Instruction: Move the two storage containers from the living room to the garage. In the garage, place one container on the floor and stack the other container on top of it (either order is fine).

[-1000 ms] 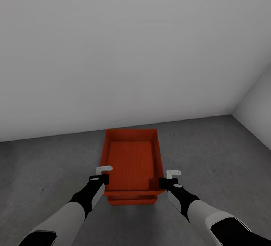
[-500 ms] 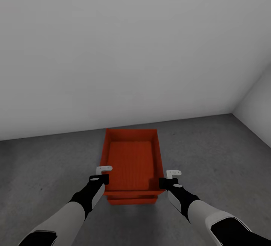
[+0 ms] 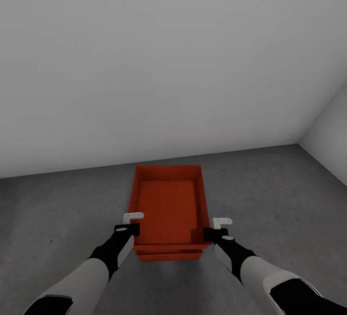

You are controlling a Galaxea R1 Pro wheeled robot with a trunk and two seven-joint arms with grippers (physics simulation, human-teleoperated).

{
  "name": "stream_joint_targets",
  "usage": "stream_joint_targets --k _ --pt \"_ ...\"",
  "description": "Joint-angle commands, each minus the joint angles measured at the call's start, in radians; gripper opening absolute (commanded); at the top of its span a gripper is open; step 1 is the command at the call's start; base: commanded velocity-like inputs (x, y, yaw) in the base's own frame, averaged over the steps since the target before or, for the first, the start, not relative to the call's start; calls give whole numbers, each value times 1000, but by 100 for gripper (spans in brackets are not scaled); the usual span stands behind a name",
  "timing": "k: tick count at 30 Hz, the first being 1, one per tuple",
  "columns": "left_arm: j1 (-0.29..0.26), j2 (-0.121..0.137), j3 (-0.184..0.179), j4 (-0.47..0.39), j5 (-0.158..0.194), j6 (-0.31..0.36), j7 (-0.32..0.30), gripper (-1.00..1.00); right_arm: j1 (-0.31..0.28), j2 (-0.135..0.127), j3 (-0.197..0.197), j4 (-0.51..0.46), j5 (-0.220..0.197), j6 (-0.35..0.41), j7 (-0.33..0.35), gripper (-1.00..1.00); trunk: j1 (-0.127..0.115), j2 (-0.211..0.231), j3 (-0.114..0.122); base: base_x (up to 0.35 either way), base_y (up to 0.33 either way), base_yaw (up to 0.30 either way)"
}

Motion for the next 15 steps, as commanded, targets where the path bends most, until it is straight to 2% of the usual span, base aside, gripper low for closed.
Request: stream_joint_targets --k 1,15 --pt "-1 2 47 -2 -9 9 30 -100 -1 -14 -28 -2 2 -5 -46 -100 4 -8 -4 0 0 0" --pt "-1 3 47 -3 -3 9 30 -100 -1 -15 -28 -2 1 -5 -46 -100 4 -8 -4 0 0 0"
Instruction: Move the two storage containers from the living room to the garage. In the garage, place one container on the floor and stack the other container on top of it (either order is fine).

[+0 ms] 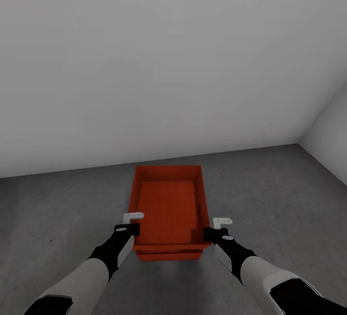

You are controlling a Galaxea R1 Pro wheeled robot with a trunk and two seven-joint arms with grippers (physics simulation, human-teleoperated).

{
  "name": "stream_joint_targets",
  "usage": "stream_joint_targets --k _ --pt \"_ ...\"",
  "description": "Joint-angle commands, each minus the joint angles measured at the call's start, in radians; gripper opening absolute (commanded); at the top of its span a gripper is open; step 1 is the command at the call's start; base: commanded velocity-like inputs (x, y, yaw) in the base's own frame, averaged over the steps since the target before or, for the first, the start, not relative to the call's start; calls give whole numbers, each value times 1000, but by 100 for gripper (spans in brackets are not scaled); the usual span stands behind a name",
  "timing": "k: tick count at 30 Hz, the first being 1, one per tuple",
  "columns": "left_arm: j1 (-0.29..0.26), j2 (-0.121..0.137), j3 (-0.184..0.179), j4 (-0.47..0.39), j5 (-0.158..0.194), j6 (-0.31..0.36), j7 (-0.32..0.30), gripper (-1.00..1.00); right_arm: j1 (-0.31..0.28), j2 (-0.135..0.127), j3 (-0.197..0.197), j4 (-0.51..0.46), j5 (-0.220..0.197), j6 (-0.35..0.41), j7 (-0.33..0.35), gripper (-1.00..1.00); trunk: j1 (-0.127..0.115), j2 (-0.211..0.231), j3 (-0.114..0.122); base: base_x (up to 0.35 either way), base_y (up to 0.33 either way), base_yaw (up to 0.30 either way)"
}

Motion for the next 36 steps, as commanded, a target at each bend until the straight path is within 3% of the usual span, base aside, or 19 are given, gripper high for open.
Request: stream_joint_targets --k 1,36 --pt "0 2 52 -3 -6 9 29 -100 -1 -15 -28 -1 1 -5 -46 -100 0 0 -1 0 0 0" --pt "0 2 52 -2 -2 9 29 -100 -1 -13 -27 -3 1 -5 -49 -100 0 0 -1 -20 0 0"
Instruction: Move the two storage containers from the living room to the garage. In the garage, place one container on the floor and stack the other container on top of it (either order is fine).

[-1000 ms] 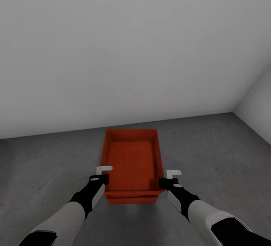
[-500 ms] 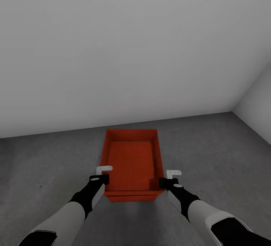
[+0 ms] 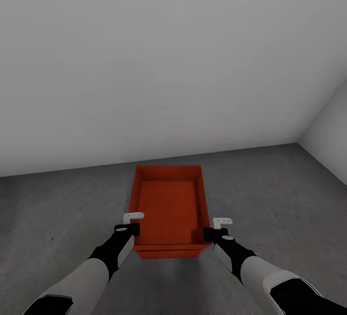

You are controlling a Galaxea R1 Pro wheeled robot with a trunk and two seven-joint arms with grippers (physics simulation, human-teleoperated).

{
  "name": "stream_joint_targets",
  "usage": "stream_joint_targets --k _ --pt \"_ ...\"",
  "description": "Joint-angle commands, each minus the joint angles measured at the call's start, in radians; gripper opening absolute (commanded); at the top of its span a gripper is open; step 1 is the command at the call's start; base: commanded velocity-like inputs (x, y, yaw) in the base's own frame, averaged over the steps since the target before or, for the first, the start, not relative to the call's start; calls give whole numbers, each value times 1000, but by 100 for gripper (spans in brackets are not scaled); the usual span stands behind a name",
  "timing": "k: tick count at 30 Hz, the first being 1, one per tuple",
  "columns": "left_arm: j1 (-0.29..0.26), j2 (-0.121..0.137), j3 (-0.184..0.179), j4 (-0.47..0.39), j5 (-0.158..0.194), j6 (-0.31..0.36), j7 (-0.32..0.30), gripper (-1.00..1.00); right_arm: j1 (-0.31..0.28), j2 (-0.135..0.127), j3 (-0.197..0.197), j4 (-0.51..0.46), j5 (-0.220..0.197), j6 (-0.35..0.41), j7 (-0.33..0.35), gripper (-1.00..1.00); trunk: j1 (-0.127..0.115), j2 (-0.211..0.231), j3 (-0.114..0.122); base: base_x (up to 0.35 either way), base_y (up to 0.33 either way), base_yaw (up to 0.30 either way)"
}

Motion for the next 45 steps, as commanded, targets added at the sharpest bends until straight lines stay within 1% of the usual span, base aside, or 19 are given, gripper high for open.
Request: stream_joint_targets --k 1,10,45 --pt "0 2 56 -2 -5 9 28 -100 -1 -12 -28 -2 2 -5 -50 -100 0 0 -1 0 0 25" --pt "0 2 56 -2 -5 9 28 -100 -1 -16 -29 -2 2 -5 -53 -100 0 0 -1 0 0 91" --pt "0 2 56 0 -5 8 28 -100 -1 -14 -29 -1 2 -5 -55 -100 0 0 -1 0 0 1"
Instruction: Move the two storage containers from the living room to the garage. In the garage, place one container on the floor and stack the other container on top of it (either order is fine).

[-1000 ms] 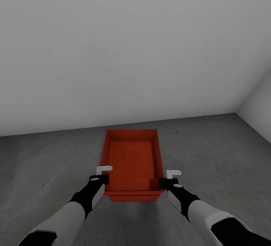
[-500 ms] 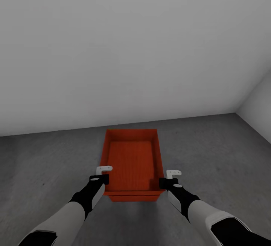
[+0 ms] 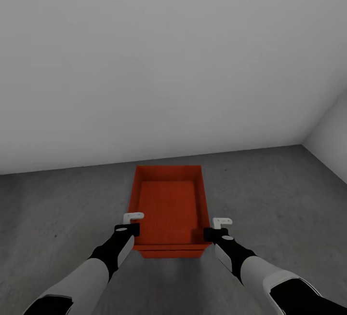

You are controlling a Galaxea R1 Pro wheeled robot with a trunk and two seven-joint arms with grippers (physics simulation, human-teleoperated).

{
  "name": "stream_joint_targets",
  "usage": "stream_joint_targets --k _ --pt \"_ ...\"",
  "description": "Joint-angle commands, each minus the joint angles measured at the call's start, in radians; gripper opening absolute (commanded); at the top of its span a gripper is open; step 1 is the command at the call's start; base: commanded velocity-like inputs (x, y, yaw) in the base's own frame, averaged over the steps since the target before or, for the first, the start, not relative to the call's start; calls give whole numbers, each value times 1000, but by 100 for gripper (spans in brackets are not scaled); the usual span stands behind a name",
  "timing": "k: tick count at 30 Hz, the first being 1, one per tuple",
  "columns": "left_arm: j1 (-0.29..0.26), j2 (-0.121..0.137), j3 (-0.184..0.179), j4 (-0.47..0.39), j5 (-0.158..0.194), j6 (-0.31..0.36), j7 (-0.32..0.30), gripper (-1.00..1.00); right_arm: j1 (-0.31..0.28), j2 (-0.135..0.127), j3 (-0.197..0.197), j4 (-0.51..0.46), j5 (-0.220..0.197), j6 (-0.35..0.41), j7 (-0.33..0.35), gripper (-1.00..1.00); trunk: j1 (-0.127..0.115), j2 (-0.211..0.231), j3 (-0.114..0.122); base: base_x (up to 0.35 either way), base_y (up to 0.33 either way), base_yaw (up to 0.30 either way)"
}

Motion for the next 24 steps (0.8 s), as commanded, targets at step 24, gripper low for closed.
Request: stream_joint_targets --k 24 --pt "0 3 56 -2 -6 9 28 -100 -1 -13 -28 -3 1 -5 -56 -100 0 0 -1 0 0 0"
